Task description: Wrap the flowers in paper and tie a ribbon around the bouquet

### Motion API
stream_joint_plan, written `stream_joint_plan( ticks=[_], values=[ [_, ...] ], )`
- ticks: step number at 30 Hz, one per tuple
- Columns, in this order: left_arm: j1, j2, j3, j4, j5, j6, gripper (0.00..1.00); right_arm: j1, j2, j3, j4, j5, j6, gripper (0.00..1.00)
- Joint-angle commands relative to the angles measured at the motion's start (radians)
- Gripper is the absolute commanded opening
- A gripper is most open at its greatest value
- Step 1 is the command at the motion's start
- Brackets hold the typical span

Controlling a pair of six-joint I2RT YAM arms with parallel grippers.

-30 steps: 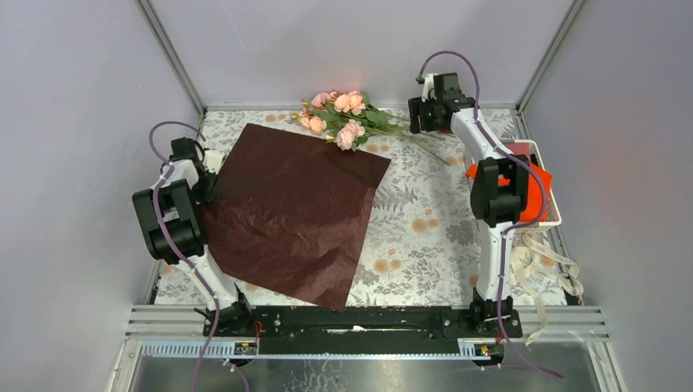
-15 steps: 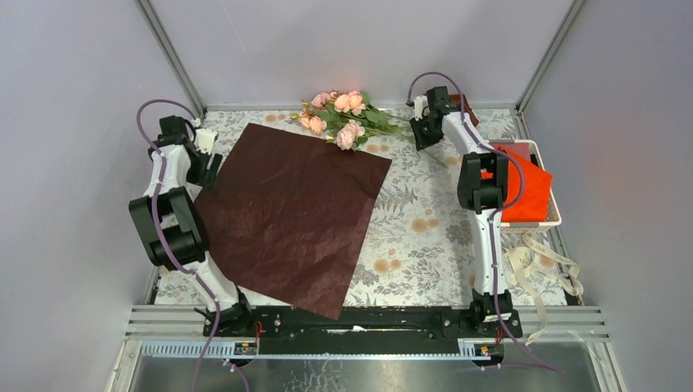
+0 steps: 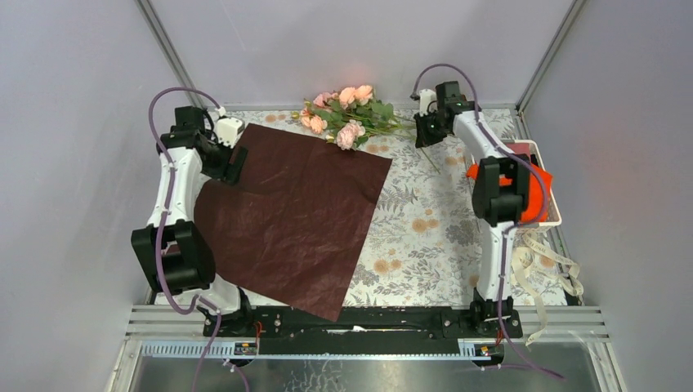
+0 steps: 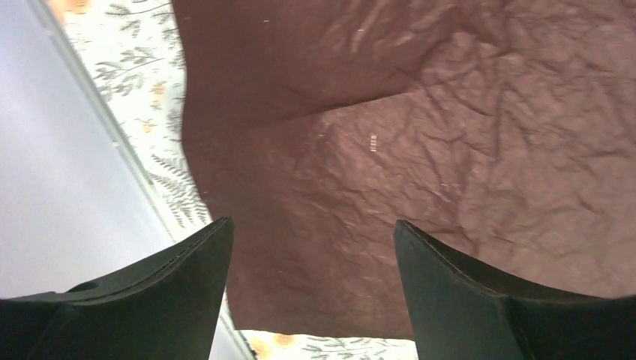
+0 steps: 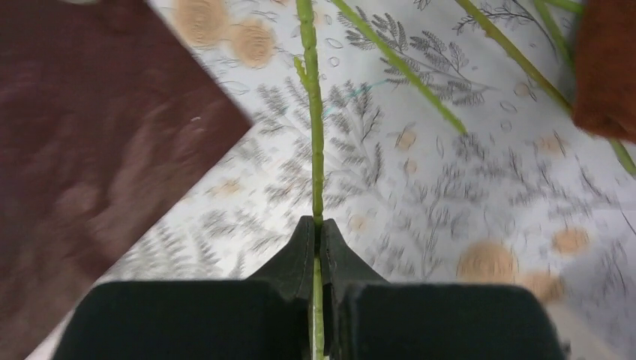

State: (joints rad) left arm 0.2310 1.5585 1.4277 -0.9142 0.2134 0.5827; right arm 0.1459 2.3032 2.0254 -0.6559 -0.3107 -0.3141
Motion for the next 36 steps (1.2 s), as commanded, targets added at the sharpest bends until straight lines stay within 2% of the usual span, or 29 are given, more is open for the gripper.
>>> stream_joint_plan(
  ticks=[1, 6, 9, 12, 15, 18, 20, 24, 28, 29, 30, 31, 32, 35, 36],
  values=[
    [0.001, -0.048, 0.058, -0.077, 0.171, -0.033, 0.85, 0.001, -0.378, -0.218, 0.321, -0.055, 0.217, 0.0],
    [0.0, -0.101, 0.124, -0.076, 0.352, -0.115, 0.89, 0.022, -0.637, -0.529, 0.695, -0.021, 0.501, 0.0],
    [-0.01, -0.129, 0.157, -0.011, 0.555, -0.24, 0.98, 0.129, -0.732, -0.678, 0.856, 0.062, 0.565, 0.0],
    [-0.072, -0.163, 0.127, 0.176, 0.665, -0.459, 0.99, 0.289, -0.775, -0.808, 1.059, 0.13, 0.669, 0.0],
    [-0.174, -0.195, 0.042, 0.432, 0.666, -0.69, 0.99, 0.424, -0.752, -0.859, 1.195, 0.177, 0.761, 0.0],
    [-0.272, -0.191, -0.032, 0.622, 0.61, -0.817, 0.99, 0.54, -0.702, -0.853, 1.262, 0.204, 0.788, 0.0],
    [-0.297, -0.162, -0.049, 0.679, 0.568, -0.872, 0.99, 0.587, -0.671, -0.849, 1.319, 0.193, 0.826, 0.0],
    [-0.297, -0.144, -0.143, 0.778, 0.416, -0.989, 0.99, 0.663, -0.613, -0.792, 1.276, 0.147, 0.81, 0.0],
    [-0.298, -0.163, -0.21, 0.896, 0.438, -1.048, 0.99, 0.685, -0.583, -0.783, 1.261, 0.107, 0.812, 0.0],
    [-0.298, -0.156, -0.205, 0.898, 0.445, -1.059, 0.96, 0.685, -0.577, -0.784, 1.261, 0.093, 0.815, 0.0],
    [-0.298, -0.149, -0.202, 0.905, 0.449, -1.069, 0.89, 0.686, -0.571, -0.786, 1.263, 0.075, 0.816, 0.0],
    [-0.298, -0.142, -0.202, 0.908, 0.452, -1.074, 0.78, 0.685, -0.568, -0.787, 1.265, 0.053, 0.81, 0.0],
    [-0.298, -0.136, -0.201, 0.908, 0.457, -1.082, 0.63, 0.685, -0.565, -0.783, 1.258, 0.021, 0.8, 0.0],
    [-0.296, -0.109, -0.191, 0.842, 0.478, -1.1, 0.03, 0.683, -0.565, -0.759, 1.179, -0.075, 0.736, 0.0],
    [-0.294, -0.102, -0.183, 0.805, 0.481, -1.103, 0.0, 0.675, -0.57, -0.76, 1.16, -0.105, 0.707, 0.0]
  ],
)
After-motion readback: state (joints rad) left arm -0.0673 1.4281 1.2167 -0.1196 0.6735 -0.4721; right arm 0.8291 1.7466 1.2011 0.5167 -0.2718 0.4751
